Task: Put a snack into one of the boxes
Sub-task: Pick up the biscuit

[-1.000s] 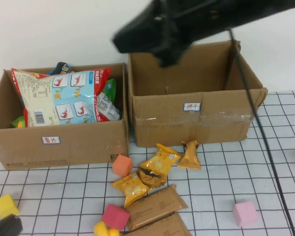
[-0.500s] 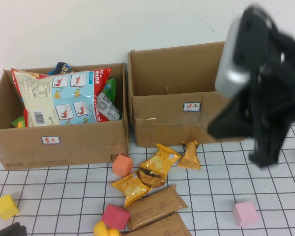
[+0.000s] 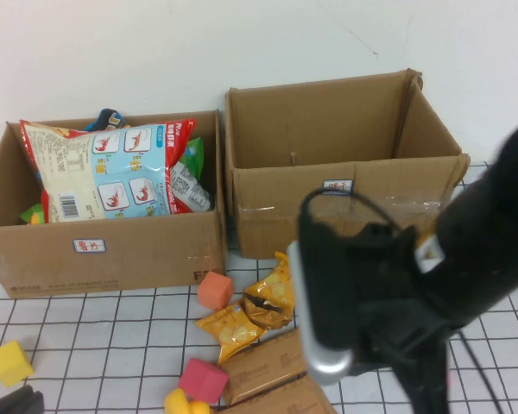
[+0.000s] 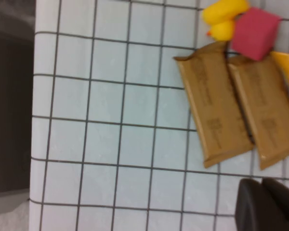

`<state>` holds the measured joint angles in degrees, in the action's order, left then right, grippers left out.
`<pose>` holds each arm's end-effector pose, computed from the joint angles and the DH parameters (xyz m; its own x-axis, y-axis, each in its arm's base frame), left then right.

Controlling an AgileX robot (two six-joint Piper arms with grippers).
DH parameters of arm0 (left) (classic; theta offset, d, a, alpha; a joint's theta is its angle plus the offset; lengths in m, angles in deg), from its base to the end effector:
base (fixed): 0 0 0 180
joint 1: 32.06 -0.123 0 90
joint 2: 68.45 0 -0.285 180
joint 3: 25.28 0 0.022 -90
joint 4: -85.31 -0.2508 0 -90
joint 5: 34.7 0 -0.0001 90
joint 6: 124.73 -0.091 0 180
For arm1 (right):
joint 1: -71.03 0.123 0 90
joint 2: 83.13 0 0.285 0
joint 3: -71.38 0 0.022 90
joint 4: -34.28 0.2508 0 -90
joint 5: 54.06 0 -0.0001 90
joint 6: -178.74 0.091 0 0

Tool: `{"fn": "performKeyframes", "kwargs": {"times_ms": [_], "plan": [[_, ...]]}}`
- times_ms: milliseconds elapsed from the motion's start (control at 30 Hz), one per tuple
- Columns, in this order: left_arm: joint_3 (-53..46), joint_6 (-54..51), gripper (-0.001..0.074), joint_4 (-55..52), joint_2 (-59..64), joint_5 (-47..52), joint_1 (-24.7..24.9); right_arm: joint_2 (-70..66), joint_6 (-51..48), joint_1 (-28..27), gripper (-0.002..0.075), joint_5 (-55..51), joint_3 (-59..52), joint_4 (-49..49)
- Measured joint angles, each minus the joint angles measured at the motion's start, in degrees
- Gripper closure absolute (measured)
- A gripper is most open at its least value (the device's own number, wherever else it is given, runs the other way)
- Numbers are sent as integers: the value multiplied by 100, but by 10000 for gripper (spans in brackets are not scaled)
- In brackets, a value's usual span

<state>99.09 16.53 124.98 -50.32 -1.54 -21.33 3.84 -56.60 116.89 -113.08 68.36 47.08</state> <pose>0.0409 -0.0401 0.2874 -0.1425 0.0930 -0.9854 0.5229 0.8524 0.0048 0.2002 0.2311 0.3224 0.1571 -0.8968 -0.4137 -0.9747 -0.0734 -0.2110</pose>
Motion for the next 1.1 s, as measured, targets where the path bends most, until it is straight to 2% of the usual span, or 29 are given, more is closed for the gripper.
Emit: {"fn": "performKeyframes", "kwargs": {"times_ms": [200,367,467,600,767,833,933,1100], "plan": [[-423,0,736,76,0,-536,0,-750,-458,25,720,95,0,20],[-609,0,737,296,0,-711,0,-1263,-1366,25,715,105,0,549],[-609,0,737,349,0,-769,0,-1490,-2014,25,686,138,0,935],[-609,-13,737,359,0,-800,0,-1768,-2563,25,568,190,0,1163],[-609,-119,737,359,0,-804,0,-2088,-2775,25,271,712,0,1186],[-609,-174,737,359,0,-804,0,-2203,-2800,25,185,974,0,1096],[-609,-199,737,359,0,-813,0,-2387,-2815,25,137,1239,0,947],[-609,-250,737,359,0,-813,0,-2723,-2560,25,136,1561,0,725]]}}
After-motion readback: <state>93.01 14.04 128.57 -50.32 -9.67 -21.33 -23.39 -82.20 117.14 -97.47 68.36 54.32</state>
